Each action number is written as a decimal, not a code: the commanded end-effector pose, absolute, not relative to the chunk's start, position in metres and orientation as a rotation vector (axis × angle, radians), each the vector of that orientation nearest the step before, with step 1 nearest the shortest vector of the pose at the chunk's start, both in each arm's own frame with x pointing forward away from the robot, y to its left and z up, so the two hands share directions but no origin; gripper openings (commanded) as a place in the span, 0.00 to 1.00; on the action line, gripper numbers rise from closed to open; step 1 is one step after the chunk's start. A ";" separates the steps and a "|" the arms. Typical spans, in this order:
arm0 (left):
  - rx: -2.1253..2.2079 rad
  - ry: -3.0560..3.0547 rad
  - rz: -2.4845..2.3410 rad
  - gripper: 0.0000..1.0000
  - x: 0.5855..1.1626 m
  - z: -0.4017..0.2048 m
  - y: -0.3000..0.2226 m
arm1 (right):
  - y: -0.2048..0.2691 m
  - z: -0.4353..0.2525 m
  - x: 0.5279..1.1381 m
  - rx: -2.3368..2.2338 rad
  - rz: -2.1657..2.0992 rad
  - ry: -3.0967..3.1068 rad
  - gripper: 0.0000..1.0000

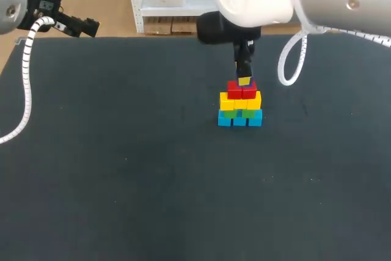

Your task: Place the blue cubes, place green cubes on the blue cubes, place the yellow cubes on the green cubes, then place the red cubes on the yellow cubes, and place purple cube on the red cubes.

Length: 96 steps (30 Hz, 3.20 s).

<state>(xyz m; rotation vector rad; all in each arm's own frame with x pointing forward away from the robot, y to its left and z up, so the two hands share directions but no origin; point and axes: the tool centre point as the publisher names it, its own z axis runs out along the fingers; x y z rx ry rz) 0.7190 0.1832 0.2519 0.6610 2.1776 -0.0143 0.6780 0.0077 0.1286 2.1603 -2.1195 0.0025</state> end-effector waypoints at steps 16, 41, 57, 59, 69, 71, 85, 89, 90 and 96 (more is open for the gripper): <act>0.663 2.175 -0.019 1.00 0.720 0.251 0.184 | 0.014 0.116 0.673 2.141 0.018 -2.062 0.00; 0.663 2.175 -0.019 1.00 0.720 0.251 0.184 | 0.007 0.115 0.682 2.119 0.036 -2.095 0.00; 0.663 2.175 -0.019 1.00 0.720 0.251 0.184 | 0.007 0.113 0.685 2.124 0.034 -2.097 0.18; 0.663 2.175 -0.019 1.00 0.720 0.251 0.184 | 0.007 0.113 0.685 2.126 0.035 -2.096 0.24; 0.663 2.175 -0.019 1.00 0.720 0.251 0.184 | 0.008 0.113 0.685 2.132 0.028 -2.093 0.85; 0.663 2.175 -0.019 1.00 0.720 0.251 0.184 | 0.008 0.113 0.685 2.133 0.029 -2.095 0.99; 0.663 2.175 -0.019 1.00 0.720 0.251 0.184 | 0.001 0.114 0.691 2.105 0.096 -2.138 0.47; 0.663 2.175 -0.019 1.00 0.720 0.251 0.184 | 0.001 0.114 0.692 2.103 0.105 -2.141 0.36; 0.663 2.175 -0.019 1.00 0.720 0.251 0.184 | 0.000 0.114 0.692 2.103 0.106 -2.142 0.35; 0.663 2.175 -0.019 1.00 0.720 0.251 0.184 | 0.001 0.114 0.693 2.111 0.097 -2.143 0.30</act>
